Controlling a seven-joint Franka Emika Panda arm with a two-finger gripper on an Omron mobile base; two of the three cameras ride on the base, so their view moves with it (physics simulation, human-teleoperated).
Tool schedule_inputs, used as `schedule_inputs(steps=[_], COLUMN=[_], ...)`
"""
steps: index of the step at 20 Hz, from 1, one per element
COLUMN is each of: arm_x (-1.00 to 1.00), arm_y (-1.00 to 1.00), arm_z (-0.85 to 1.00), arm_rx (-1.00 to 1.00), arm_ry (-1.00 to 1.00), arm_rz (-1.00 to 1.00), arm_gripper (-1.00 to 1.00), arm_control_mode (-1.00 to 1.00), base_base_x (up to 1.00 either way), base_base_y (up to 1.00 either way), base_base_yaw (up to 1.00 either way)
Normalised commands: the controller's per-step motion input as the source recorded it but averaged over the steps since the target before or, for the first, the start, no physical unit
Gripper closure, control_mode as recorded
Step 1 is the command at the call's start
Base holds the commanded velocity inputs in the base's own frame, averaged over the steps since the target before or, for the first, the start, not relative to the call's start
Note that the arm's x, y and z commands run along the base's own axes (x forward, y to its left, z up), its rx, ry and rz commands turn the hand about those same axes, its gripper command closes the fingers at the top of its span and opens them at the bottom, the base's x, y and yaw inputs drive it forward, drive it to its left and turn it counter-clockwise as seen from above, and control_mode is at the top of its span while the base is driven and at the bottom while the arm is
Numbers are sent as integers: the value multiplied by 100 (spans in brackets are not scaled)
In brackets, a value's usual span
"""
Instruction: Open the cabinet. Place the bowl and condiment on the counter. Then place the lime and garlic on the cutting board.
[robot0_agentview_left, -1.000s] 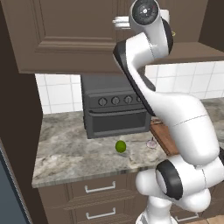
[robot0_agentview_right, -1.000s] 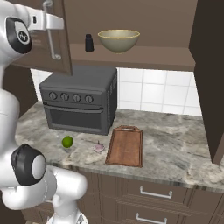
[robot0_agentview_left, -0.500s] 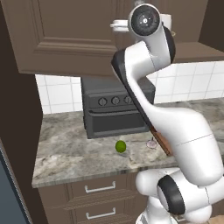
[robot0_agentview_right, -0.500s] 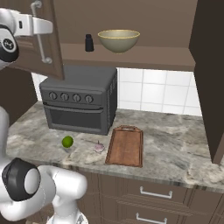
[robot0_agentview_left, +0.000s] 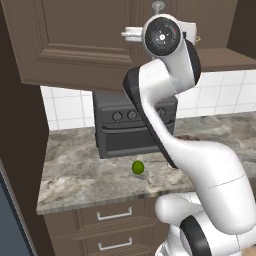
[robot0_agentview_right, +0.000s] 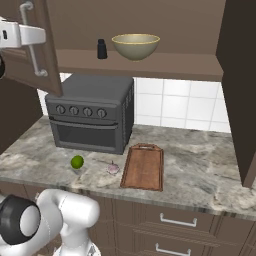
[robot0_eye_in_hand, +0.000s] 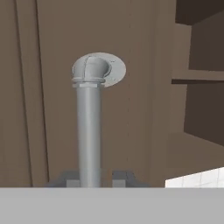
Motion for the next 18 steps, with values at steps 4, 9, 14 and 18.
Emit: schedule_inputs(steps=[4,9,14,18], arm_x=[-68,-65,-67,-67], arm_y=[0,0,1,7], arm_z=[27,28,29,29], arm_rx=[0,0,0,0], arm_ry=[-4,-3,-4,-4], arm_rz=[-1,-2,-2,-3], arm_gripper=[100,100,100,100], arm_control_mode=[-100,-100,-100,-100], base_base_x=[0,0,0,0], base_base_y=[0,0,0,0], base_base_yaw=[0,0,0,0])
